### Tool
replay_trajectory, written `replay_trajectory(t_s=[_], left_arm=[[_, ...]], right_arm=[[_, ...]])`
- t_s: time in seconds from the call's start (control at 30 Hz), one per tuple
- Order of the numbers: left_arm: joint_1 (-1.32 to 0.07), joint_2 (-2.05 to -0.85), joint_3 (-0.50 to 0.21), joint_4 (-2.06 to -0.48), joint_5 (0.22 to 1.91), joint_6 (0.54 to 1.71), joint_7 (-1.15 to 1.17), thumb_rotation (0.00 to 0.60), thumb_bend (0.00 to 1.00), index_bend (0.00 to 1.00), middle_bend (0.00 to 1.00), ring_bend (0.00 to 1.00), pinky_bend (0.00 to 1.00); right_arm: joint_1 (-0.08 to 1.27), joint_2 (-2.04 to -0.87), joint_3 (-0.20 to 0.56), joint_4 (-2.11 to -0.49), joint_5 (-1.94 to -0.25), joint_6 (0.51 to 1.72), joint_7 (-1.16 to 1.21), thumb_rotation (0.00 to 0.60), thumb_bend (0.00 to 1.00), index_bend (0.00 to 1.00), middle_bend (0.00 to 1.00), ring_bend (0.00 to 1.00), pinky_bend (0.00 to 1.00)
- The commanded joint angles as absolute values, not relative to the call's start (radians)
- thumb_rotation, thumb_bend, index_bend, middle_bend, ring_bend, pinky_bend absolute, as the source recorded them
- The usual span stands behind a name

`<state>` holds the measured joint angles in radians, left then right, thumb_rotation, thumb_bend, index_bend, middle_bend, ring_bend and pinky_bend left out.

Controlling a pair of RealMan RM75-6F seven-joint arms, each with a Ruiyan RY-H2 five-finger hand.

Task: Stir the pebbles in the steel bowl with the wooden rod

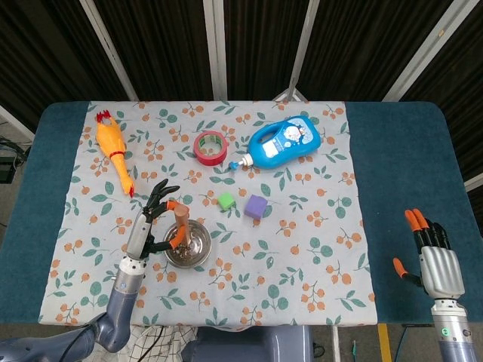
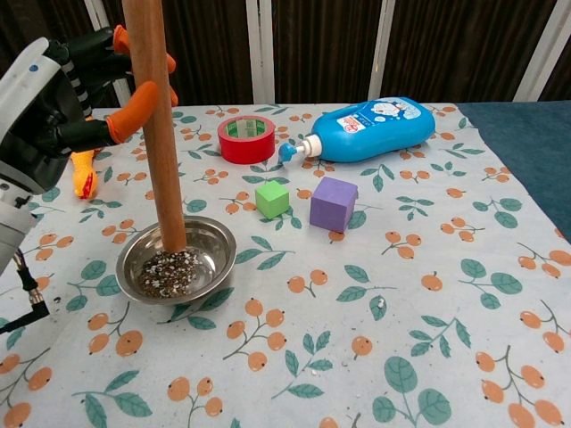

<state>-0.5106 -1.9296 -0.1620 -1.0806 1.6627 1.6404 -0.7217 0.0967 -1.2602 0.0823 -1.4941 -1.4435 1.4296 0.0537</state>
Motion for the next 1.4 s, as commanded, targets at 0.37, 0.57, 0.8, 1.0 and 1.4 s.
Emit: replay_trajectory(t_s=[0.37,0.57,0.8,1.0,1.4], left_arm=[[-0.513,-1.997,-0.133,-0.914,1.655,1.642,-0.815,0.600,0.98,0.59,0.67,0.17,0.00],[-0.511,-2.023,-0.112,-0.843,1.666,1.654,-0.832,0.600,0.98,0.59,0.67,0.17,0.00],[-0.514,-2.059,-0.102,-0.768,1.671,1.671,-0.860,0.600,0.97,0.59,0.67,0.18,0.00],[-0.520,-2.084,-0.110,-0.725,1.665,1.686,-0.890,0.600,0.97,0.59,0.67,0.18,0.00],[-0.514,-2.124,-0.087,-0.600,1.664,1.705,-0.958,0.600,0.97,0.59,0.67,0.18,0.00]], right_arm=[[0.095,-1.260,0.086,-1.498,-1.435,1.428,0.058,0.600,0.35,0.00,0.00,0.00,0.00],[0.096,-1.259,0.086,-1.500,-1.435,1.427,0.059,0.600,0.35,0.00,0.00,0.00,0.00],[0.095,-1.258,0.087,-1.502,-1.433,1.428,0.061,0.600,0.35,0.00,0.00,0.00,0.00],[0.095,-1.258,0.088,-1.504,-1.430,1.426,0.061,0.600,0.35,0.00,0.00,0.00,0.00],[0.098,-1.257,0.092,-1.509,-1.420,1.417,0.063,0.600,0.35,0.00,0.00,0.00,0.00]])
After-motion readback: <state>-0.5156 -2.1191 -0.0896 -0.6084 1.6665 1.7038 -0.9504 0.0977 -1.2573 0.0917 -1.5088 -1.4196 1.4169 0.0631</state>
